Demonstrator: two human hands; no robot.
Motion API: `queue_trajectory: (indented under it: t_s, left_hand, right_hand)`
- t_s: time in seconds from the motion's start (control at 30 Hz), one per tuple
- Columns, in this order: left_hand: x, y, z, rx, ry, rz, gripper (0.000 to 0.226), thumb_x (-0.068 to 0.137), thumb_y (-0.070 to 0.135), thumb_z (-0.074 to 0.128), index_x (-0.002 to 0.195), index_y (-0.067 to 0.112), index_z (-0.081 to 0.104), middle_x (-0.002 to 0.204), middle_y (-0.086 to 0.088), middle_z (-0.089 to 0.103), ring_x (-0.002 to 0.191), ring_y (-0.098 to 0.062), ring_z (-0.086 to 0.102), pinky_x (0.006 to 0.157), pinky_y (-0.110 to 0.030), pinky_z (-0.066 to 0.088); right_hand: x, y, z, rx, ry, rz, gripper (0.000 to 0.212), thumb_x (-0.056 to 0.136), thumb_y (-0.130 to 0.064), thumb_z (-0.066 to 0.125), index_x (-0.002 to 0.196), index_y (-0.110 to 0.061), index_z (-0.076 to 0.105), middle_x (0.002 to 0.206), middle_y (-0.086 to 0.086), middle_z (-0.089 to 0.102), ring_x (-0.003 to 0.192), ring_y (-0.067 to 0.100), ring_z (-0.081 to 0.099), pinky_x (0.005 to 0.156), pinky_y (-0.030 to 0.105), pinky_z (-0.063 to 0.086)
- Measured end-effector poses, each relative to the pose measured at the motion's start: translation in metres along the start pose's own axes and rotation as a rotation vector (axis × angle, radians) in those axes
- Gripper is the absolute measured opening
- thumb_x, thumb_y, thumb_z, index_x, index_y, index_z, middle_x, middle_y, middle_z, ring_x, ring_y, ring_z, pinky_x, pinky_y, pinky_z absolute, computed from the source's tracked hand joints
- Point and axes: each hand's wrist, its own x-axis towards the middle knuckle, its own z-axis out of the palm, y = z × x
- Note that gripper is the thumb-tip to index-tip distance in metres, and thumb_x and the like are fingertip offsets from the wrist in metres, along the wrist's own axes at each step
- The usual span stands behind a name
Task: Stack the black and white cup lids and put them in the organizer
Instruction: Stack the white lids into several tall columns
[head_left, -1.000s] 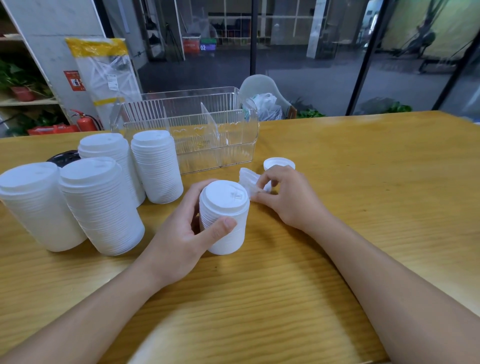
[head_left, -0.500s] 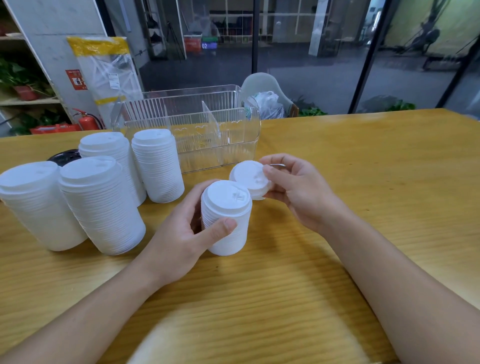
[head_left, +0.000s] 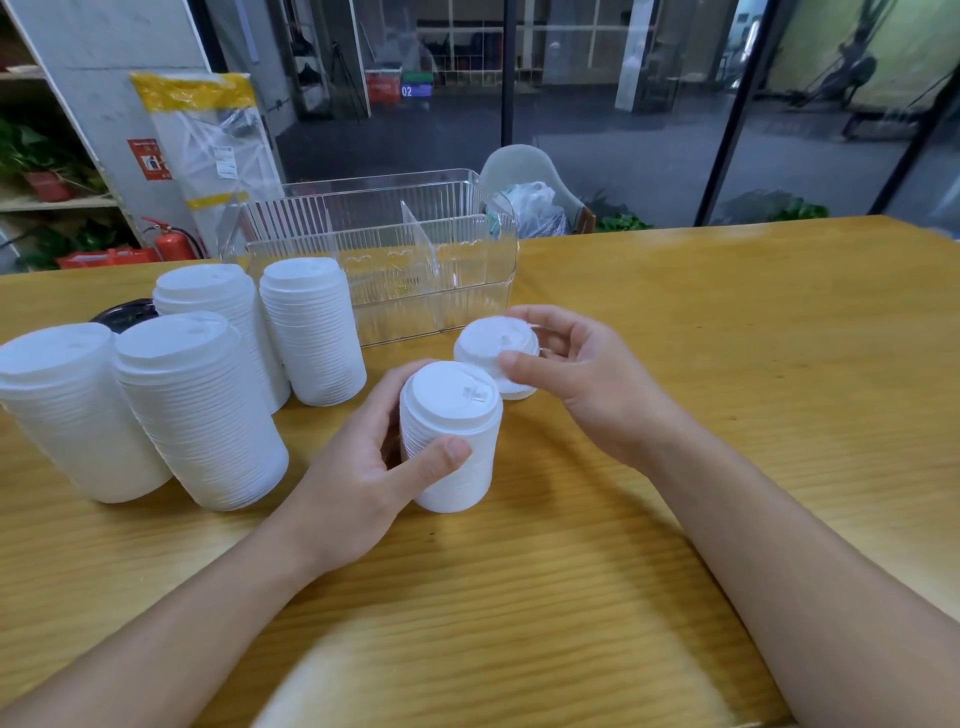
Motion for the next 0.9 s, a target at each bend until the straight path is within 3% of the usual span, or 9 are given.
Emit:
queue_trajectory:
  t_s: [0.07, 0.17, 0.3, 0.5, 0.67, 0.73, 0.83, 0.9]
  left_hand:
    - [0.0, 0.0, 0.0, 0.001, 0.013, 0.002, 0.066, 0.096, 0.048, 0.078, 0.154, 0.033, 0.051, 0.144, 0.008, 0.068, 0.137, -0.015, 0.063, 0.106, -0.026, 0.053]
    - [0.0, 0.0, 0.001, -0.004, 0.014, 0.0, 0.062, 0.097, 0.04, 0.076, 0.154, 0.033, 0.051, 0.143, 0.009, 0.07, 0.136, -0.015, 0.065, 0.108, -0.031, 0.054]
    - [0.0, 0.001, 0.001, -0.004, 0.022, 0.005, 0.063, 0.097, 0.039, 0.076, 0.154, 0.031, 0.052, 0.144, 0.007, 0.07, 0.135, -0.016, 0.065, 0.106, -0.027, 0.054]
    - [0.001, 0.0, 0.001, -0.001, 0.038, 0.004, 0.065, 0.095, 0.044, 0.076, 0.154, 0.031, 0.053, 0.145, 0.008, 0.07, 0.137, -0.016, 0.065, 0.107, -0.031, 0.053]
    - [0.002, -0.002, 0.0, 0.009, 0.038, -0.004, 0.065, 0.095, 0.042, 0.078, 0.154, 0.031, 0.054, 0.144, 0.008, 0.07, 0.136, -0.015, 0.066, 0.104, -0.026, 0.055]
    - [0.002, -0.003, -0.001, 0.01, 0.033, -0.007, 0.068, 0.094, 0.044, 0.082, 0.154, 0.032, 0.053, 0.144, 0.007, 0.07, 0.136, -0.016, 0.066, 0.104, -0.03, 0.056]
    - [0.0, -0.005, 0.0, 0.005, 0.038, -0.009, 0.088, 0.086, 0.054, 0.083, 0.162, 0.036, 0.043, 0.151, 0.01, 0.065, 0.141, -0.014, 0.062, 0.109, -0.035, 0.054]
    - [0.0, -0.005, 0.001, 0.017, 0.056, 0.003, 0.087, 0.091, 0.058, 0.076, 0.166, 0.041, 0.035, 0.155, 0.016, 0.061, 0.145, -0.009, 0.057, 0.115, -0.036, 0.048]
  right_hand:
    - [0.0, -0.004, -0.004, 0.045, 0.02, -0.042, 0.051, 0.093, -0.016, 0.083, 0.141, -0.013, 0.066, 0.132, 0.008, 0.076, 0.121, 0.025, 0.072, 0.107, 0.048, 0.057]
    - [-0.005, -0.009, -0.003, 0.107, -0.085, -0.067, 0.052, 0.093, -0.019, 0.08, 0.142, -0.012, 0.067, 0.139, 0.012, 0.073, 0.134, 0.039, 0.064, 0.115, 0.05, 0.051]
    - [-0.014, -0.007, 0.011, 0.036, -0.27, -0.033, 0.047, 0.094, -0.01, 0.077, 0.14, -0.008, 0.068, 0.136, 0.013, 0.074, 0.131, 0.028, 0.068, 0.112, 0.041, 0.052]
    - [-0.019, -0.013, 0.01, -0.131, -0.291, -0.085, 0.043, 0.095, -0.005, 0.08, 0.136, -0.011, 0.071, 0.134, 0.007, 0.075, 0.131, 0.027, 0.068, 0.117, 0.058, 0.048]
    - [-0.019, -0.016, 0.009, -0.265, -0.28, -0.131, 0.042, 0.093, -0.013, 0.085, 0.133, -0.019, 0.074, 0.131, -0.001, 0.076, 0.129, 0.021, 0.068, 0.118, 0.056, 0.045]
    - [-0.018, -0.016, 0.007, -0.269, -0.293, -0.13, 0.044, 0.091, -0.015, 0.087, 0.132, -0.02, 0.074, 0.131, -0.001, 0.076, 0.129, 0.02, 0.068, 0.118, 0.055, 0.045]
    - [-0.019, -0.015, 0.007, -0.279, -0.315, -0.141, 0.045, 0.09, -0.015, 0.088, 0.132, -0.019, 0.073, 0.13, -0.002, 0.077, 0.127, 0.018, 0.069, 0.113, 0.045, 0.05]
    - [-0.017, -0.015, 0.004, -0.281, -0.323, -0.133, 0.047, 0.091, -0.017, 0.088, 0.134, -0.02, 0.072, 0.131, -0.003, 0.076, 0.128, 0.017, 0.068, 0.112, 0.044, 0.051]
